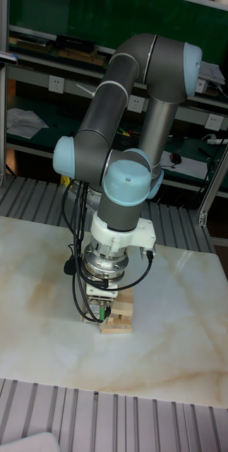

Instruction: Play Jenga

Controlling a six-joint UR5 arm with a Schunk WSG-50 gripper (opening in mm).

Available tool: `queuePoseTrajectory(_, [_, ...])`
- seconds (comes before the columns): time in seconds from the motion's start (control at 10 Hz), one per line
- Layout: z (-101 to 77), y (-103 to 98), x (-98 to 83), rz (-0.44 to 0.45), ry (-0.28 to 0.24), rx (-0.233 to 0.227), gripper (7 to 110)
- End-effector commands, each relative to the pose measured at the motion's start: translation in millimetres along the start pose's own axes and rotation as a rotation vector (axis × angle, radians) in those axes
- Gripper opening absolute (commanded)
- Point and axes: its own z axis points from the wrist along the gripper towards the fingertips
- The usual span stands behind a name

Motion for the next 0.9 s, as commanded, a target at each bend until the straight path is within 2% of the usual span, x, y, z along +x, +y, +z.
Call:
queuePoseTrajectory(0.0, [-1.1, -0.8, -1.2, 0.015, -0.012, 0.003, 7])
queuePoseTrajectory(0.8, [0.5, -0.7, 1.5, 0.021, -0.007, 0.006, 7])
